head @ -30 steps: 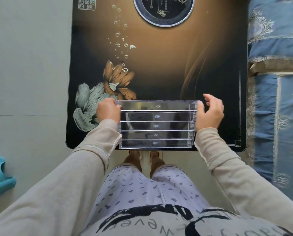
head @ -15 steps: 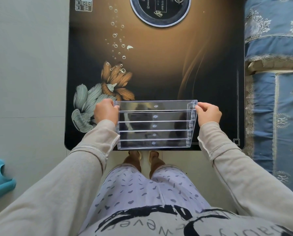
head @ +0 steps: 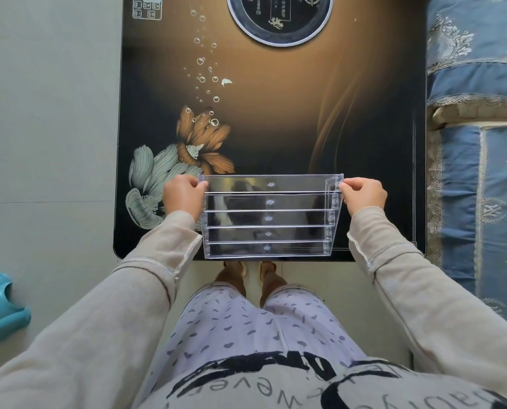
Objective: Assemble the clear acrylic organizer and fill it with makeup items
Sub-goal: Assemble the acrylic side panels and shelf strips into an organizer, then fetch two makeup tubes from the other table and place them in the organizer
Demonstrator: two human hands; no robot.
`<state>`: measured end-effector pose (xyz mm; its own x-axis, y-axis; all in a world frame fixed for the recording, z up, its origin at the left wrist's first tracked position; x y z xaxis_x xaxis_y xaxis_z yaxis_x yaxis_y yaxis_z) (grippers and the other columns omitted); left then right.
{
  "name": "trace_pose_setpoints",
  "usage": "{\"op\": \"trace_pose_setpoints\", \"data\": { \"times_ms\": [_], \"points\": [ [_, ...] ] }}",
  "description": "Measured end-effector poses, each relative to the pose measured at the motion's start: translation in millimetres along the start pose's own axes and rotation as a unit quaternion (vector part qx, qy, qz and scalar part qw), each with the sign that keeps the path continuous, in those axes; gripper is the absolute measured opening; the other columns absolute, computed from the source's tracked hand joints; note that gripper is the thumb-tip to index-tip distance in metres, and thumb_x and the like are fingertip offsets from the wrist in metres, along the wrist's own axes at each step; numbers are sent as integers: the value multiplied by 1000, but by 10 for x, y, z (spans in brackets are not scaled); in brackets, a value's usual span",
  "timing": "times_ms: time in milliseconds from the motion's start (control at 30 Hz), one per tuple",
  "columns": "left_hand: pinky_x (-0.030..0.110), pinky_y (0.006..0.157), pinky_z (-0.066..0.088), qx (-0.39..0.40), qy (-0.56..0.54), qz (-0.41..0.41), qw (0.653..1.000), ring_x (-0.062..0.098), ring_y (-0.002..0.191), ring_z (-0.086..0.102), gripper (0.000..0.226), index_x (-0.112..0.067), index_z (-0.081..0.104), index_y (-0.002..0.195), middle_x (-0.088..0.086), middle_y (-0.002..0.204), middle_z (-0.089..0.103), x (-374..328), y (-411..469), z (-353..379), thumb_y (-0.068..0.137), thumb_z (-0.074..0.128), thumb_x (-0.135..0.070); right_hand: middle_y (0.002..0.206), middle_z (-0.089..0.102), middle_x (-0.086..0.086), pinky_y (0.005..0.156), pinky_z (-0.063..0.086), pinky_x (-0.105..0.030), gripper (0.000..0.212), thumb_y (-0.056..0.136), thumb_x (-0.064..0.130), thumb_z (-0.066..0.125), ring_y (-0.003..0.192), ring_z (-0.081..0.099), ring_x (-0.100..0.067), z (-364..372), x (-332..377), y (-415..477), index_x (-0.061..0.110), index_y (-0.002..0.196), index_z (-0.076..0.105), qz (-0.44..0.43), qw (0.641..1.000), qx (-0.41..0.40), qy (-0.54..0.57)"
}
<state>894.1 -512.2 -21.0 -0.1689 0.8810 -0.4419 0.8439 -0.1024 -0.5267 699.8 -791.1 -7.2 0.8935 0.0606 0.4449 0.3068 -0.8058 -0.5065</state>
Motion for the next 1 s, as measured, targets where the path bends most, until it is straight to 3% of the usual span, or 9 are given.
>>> {"op": "trace_pose_setpoints", "data": {
  "times_ms": [67,167,300,400,533,700,867,1000],
  "points": [
    [44,88,54,17,-71,-26,997,33,92,65,22,3,69,98,19,94,69,75,2,3,88,59,-14,110,69,-16,96,51,-40,24,89,12,58,102,65,-30,6,-1,5,3,108,68,1,1000,3,4],
    [45,93,53,24,-109,-59,992,33,100,66,25,1,67,107,20,109,69,147,11,1,85,63,-10,111,69,-17,96,51,-44,24,88,11,60,102,65,-31,15,-10,25,2,108,68,9,1000,9,20],
    [44,92,54,20,-107,-68,992,31,99,67,24,0,68,106,19,108,69,151,27,1,84,65,-10,109,69,-19,95,52,-44,23,87,9,60,101,65,-32,43,-18,62,0,107,68,14,1000,19,13],
    [44,91,54,13,-100,-65,993,32,97,67,22,1,69,103,19,106,70,150,37,-9,84,65,-9,105,70,-18,90,51,-32,20,88,8,59,96,65,-29,55,3,80,1,104,69,5,1000,10,-16],
    [44,84,56,-20,-57,-54,997,36,85,68,16,-4,71,74,16,82,67,83,3,-35,86,61,-8,105,69,-17,78,43,-27,19,89,9,57,96,64,-28,65,24,80,2,102,69,5,999,-9,-33],
    [45,88,55,-16,-93,-65,993,34,96,66,20,0,70,101,17,106,70,121,35,-10,86,62,-9,104,70,-17,85,51,-32,19,88,9,58,97,65,-31,67,-13,80,3,102,70,10,1000,1,-15],
    [44,94,52,36,-111,-43,992,31,104,64,29,-2,65,112,17,113,67,177,57,21,86,61,-15,107,69,-15,91,50,-36,22,89,13,56,100,64,-30,75,-48,23,3,105,68,3,1000,4,17],
    [31,89,46,29,-105,-14,994,27,106,61,28,-4,65,112,15,113,68,316,-62,-16,91,54,-19,109,67,-16,96,50,-44,27,92,21,49,98,62,-29,81,-354,-103,5,108,63,49,996,-14,74]
  ]
}}
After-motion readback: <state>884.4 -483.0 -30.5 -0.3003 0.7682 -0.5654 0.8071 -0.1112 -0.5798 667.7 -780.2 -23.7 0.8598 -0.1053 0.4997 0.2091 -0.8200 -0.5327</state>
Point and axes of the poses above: each hand's wrist, its own y-axis towards the middle knuckle, its own z-axis out of the palm, x = y × z, the point moved 7 cm from there along y, towards the middle knuckle
